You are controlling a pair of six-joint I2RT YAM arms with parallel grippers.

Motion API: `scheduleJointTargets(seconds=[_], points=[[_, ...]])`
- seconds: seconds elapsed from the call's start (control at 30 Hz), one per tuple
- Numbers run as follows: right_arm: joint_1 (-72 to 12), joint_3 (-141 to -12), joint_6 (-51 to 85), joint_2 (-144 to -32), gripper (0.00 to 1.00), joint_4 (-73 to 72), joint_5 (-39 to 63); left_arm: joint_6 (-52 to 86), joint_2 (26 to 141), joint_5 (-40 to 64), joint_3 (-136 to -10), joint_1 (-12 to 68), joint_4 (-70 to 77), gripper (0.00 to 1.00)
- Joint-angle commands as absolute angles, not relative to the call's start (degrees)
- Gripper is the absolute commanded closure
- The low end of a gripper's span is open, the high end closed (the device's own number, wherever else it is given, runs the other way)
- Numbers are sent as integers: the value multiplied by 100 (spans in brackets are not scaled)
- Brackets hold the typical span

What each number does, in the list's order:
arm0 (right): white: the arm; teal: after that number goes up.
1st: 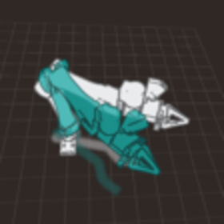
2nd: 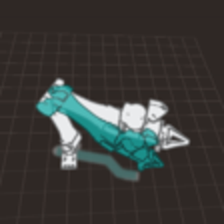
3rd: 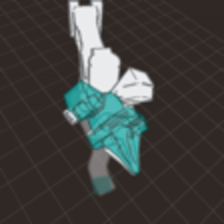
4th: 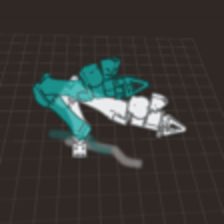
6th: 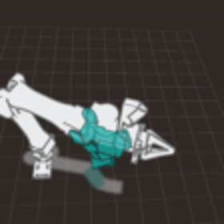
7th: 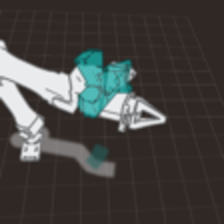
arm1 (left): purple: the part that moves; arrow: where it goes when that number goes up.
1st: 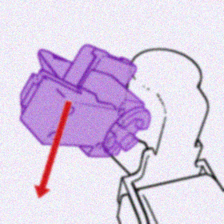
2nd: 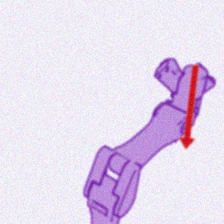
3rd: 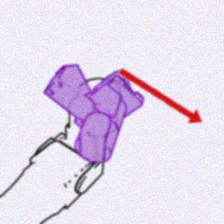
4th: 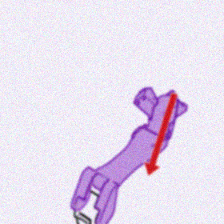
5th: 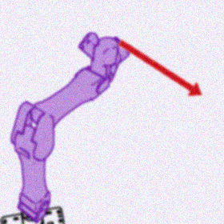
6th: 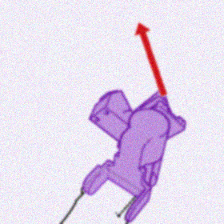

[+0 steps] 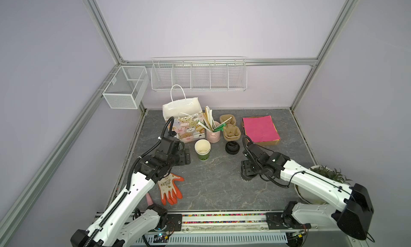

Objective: Pack a coffee takeout order
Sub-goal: Close the lid on the coffee cup.

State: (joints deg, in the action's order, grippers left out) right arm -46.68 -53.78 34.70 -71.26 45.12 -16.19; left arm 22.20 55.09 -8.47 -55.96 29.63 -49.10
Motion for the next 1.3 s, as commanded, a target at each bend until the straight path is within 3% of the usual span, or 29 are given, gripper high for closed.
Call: scheduleJointTargets(seconds=[0.0, 0.43, 1.27], points=[[-4729, -5426, 3552, -7277, 25, 5113, -1227, 2145, 5522, -787, -5546, 2928, -4913, 9], [-4681, -6016, 3274, -7269, 18, 5312, -1380, 2136, 5551, -782, -5546, 2927, -4909, 9], [-4175, -5898, 3187, -6718, 19, 5408, -1015, 2141, 5603, -747, -5546, 2928, -4917, 9]])
